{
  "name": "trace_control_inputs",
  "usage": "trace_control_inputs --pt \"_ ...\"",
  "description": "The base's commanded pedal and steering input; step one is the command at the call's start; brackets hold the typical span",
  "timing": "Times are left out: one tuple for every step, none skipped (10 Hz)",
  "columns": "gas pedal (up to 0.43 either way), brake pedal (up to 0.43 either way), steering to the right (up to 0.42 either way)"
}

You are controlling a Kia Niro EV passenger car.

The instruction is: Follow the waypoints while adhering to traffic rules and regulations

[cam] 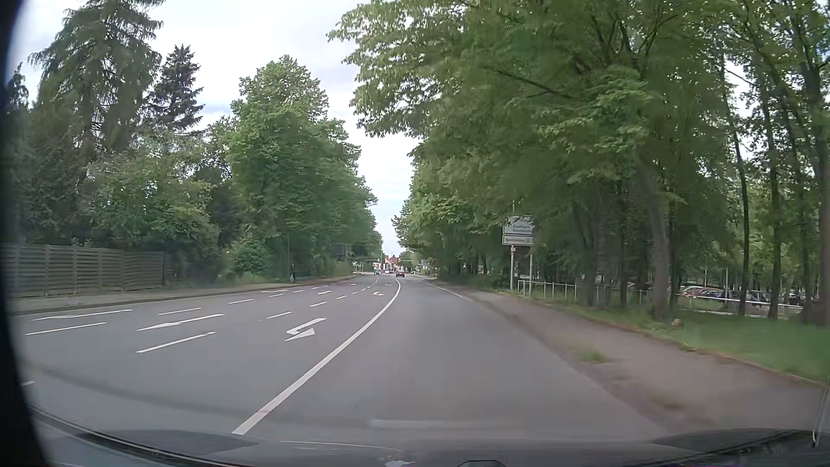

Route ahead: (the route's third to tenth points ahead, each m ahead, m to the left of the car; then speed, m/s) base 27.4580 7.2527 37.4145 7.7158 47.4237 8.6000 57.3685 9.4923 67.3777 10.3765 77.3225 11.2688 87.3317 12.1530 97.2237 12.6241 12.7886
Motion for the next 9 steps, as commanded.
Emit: trace_control_inputs --pt "0.228 0.000 -0.007" --pt "0.197 0.000 -0.007" --pt "0.197 0.000 -0.007" --pt "0.197 0.000 -0.007" --pt "0.197 0.000 -0.007" --pt "0.197 0.000 -0.007" --pt "0.197 0.000 -0.007" --pt "0.197 0.000 -0.007" --pt "0.197 0.000 -0.007"
